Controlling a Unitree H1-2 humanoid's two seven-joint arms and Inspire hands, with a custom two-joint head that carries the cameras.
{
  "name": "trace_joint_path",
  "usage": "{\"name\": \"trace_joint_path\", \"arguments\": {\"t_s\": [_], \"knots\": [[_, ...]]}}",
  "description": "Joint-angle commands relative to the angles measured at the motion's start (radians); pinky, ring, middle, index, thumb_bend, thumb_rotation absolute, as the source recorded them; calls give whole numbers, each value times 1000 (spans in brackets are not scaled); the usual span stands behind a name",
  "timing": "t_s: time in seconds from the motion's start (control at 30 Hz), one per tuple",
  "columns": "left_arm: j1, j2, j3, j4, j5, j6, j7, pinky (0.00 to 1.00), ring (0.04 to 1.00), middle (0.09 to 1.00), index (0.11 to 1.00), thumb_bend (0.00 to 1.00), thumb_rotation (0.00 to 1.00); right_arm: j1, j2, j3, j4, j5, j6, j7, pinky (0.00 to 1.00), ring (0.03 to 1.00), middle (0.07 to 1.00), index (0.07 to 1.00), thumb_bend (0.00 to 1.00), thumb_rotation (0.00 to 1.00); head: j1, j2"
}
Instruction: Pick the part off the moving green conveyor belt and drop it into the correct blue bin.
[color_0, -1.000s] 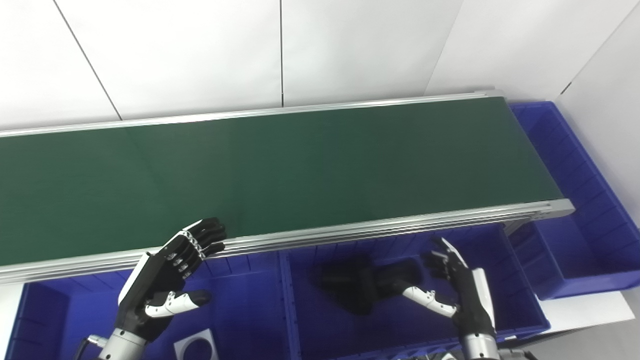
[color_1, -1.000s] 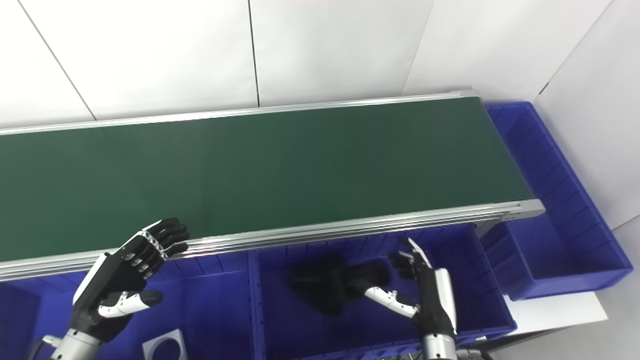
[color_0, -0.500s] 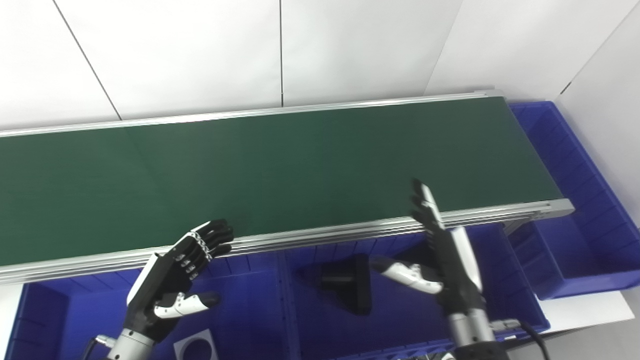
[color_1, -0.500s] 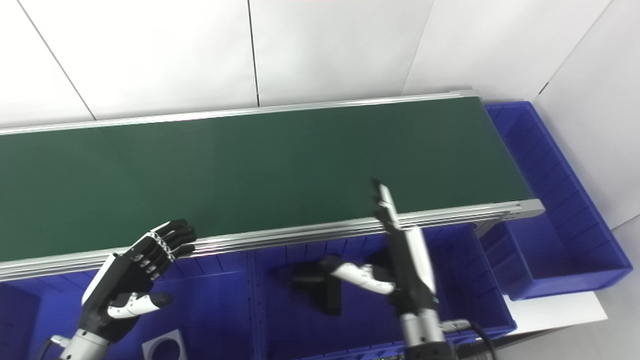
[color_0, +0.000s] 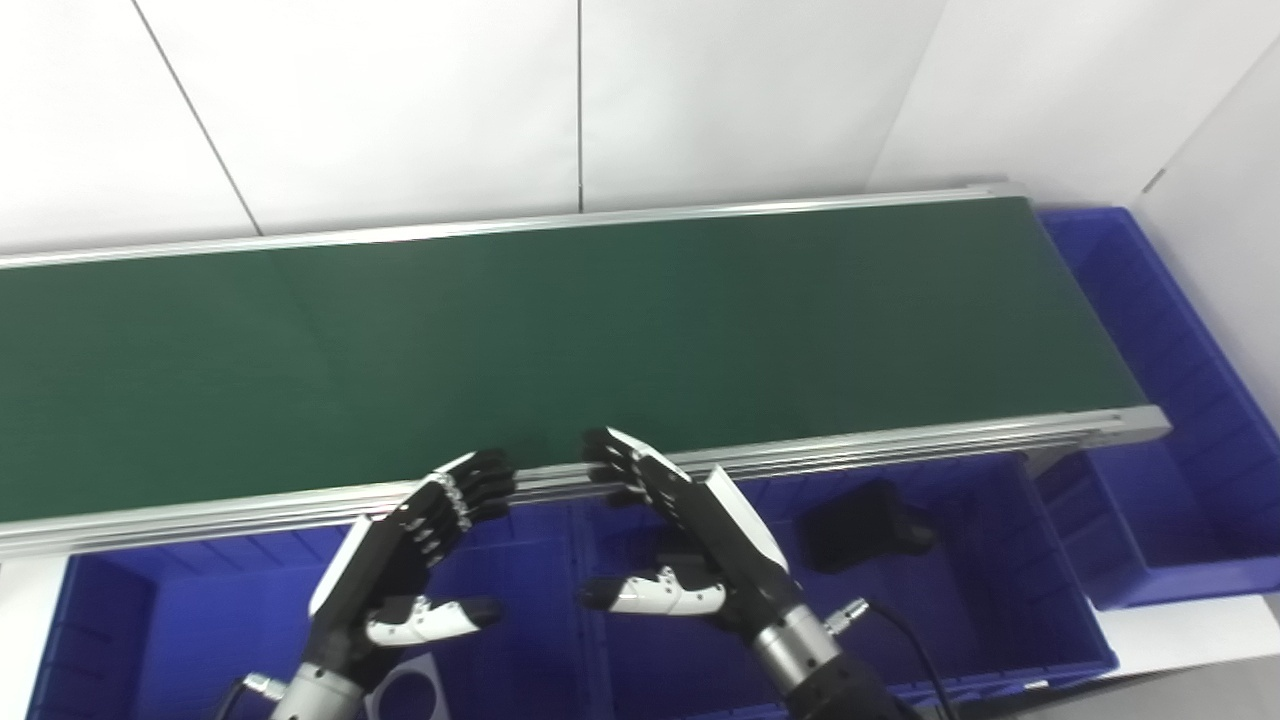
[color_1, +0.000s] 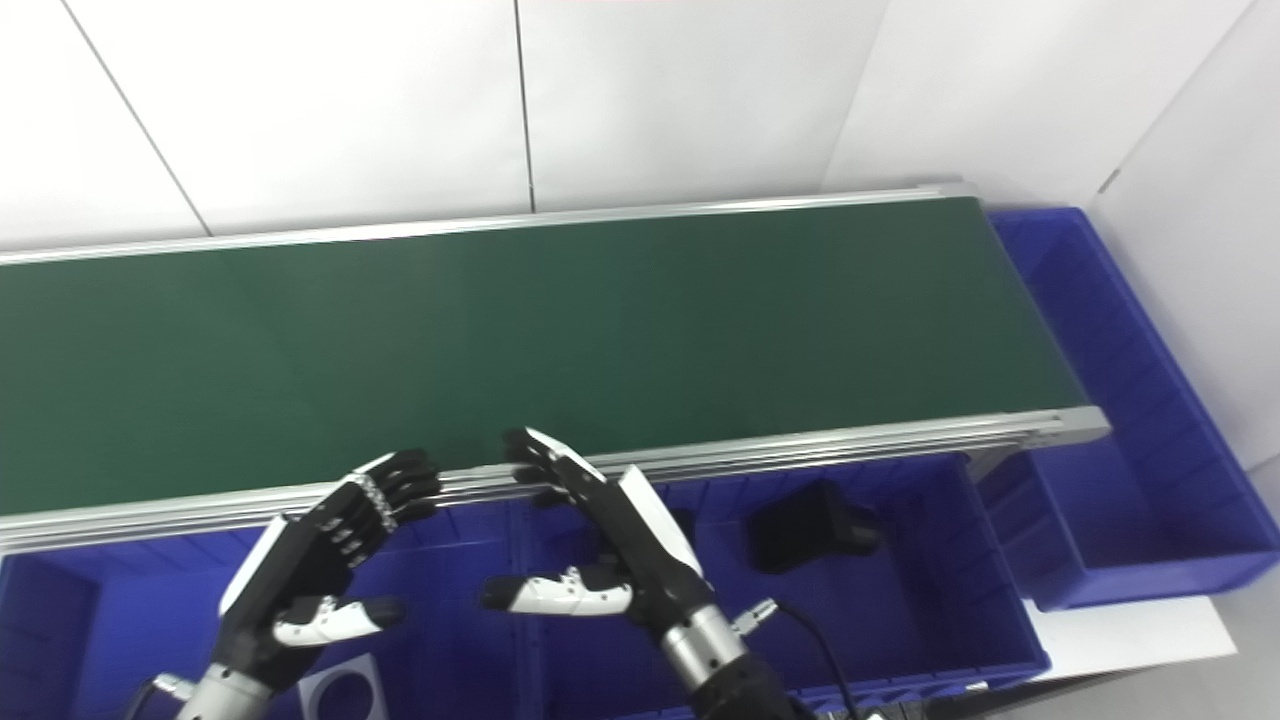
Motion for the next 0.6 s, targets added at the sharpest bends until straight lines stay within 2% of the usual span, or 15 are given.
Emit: {"name": "trace_joint_path", "arguments": {"t_s": [0.0,0.3,0.57], "knots": [[6,-4,-10,-46,13,-32,8,817,850,860,852,1000,365,-8,-7,-7,-8,36,-78,9,759,837,869,896,853,561,12,1],[33,-19,-37,-79,54,-26,45,834,886,905,908,1000,377,14,-65,-56,40,110,-138,15,781,857,884,911,855,561,109,-4],[48,-30,-46,-82,64,-29,65,857,909,914,912,1000,387,25,-87,-82,52,174,-171,37,813,875,894,917,841,538,149,-11]]}}
